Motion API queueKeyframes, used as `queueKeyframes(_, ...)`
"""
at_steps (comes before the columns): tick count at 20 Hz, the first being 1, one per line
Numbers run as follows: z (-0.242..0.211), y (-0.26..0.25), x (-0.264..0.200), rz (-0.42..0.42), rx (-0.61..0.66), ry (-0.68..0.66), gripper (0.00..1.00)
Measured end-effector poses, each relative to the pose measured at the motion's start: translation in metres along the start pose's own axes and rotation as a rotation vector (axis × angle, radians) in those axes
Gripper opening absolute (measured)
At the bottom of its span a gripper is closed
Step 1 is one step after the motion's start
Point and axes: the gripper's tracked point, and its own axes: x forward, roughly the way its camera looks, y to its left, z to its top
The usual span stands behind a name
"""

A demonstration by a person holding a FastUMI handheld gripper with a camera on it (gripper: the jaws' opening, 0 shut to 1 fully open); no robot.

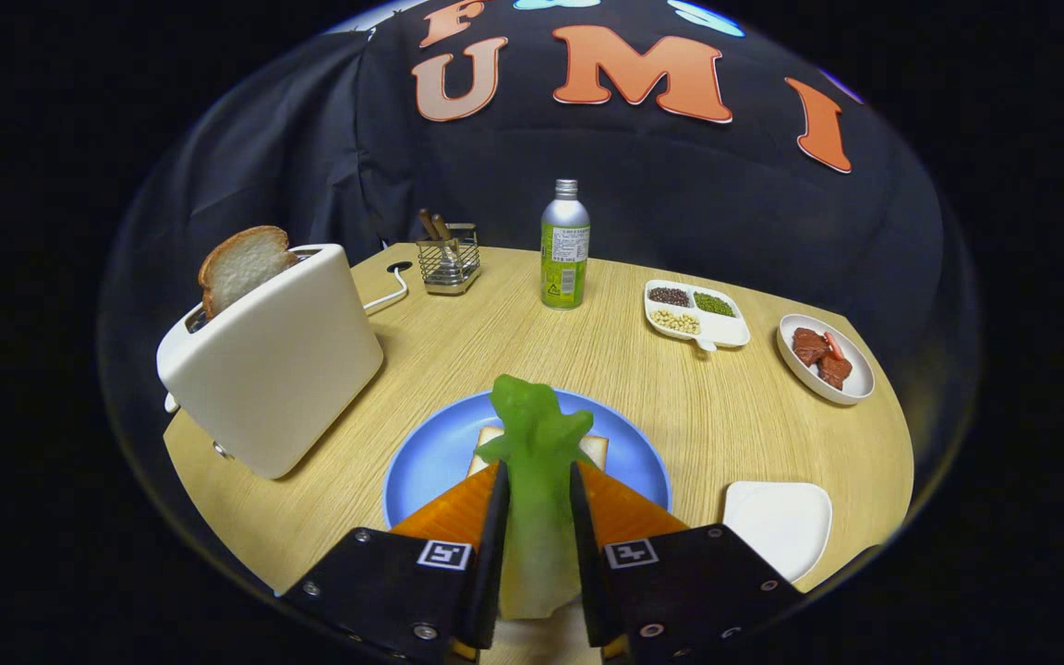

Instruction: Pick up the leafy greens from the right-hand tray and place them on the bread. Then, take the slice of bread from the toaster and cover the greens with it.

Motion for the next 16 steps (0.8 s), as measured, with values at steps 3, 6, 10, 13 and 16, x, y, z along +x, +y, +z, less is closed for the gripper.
queueKeyframes(3,0.0,-0.003,0.002,-0.009,0.006,-0.005,0.59)
queueKeyframes(6,0.002,-0.008,0.002,-0.03,0.024,-0.014,0.86)
queueKeyframes(10,0.015,-0.012,-0.004,-0.047,0.05,-0.049,0.98)
queueKeyframes(13,0.03,-0.005,-0.013,-0.037,0.052,-0.073,0.98)
queueKeyframes(16,0.054,0.007,-0.025,-0.029,0.039,-0.112,0.98)
